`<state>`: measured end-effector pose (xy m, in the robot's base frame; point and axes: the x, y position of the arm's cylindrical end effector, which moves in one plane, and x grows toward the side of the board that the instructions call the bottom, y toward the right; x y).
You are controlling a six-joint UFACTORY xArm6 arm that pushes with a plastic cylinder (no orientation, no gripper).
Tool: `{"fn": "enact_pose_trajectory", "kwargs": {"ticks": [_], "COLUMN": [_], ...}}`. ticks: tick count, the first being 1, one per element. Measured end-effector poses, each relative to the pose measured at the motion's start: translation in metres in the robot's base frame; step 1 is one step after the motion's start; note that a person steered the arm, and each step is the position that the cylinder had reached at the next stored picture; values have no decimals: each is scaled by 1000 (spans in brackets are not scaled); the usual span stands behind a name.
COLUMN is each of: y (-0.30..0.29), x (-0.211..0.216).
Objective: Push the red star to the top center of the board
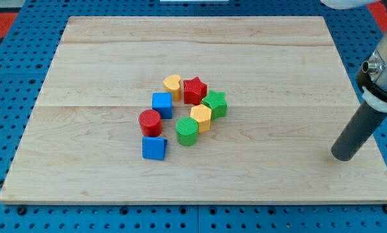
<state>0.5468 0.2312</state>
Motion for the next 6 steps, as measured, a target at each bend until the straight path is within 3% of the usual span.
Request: {"fn": "enact_pose_trajectory", "kwargs": {"ticks": [2,3,4,6], "y": [1,-31,-133,-118], "x": [7,24,39,31]}}
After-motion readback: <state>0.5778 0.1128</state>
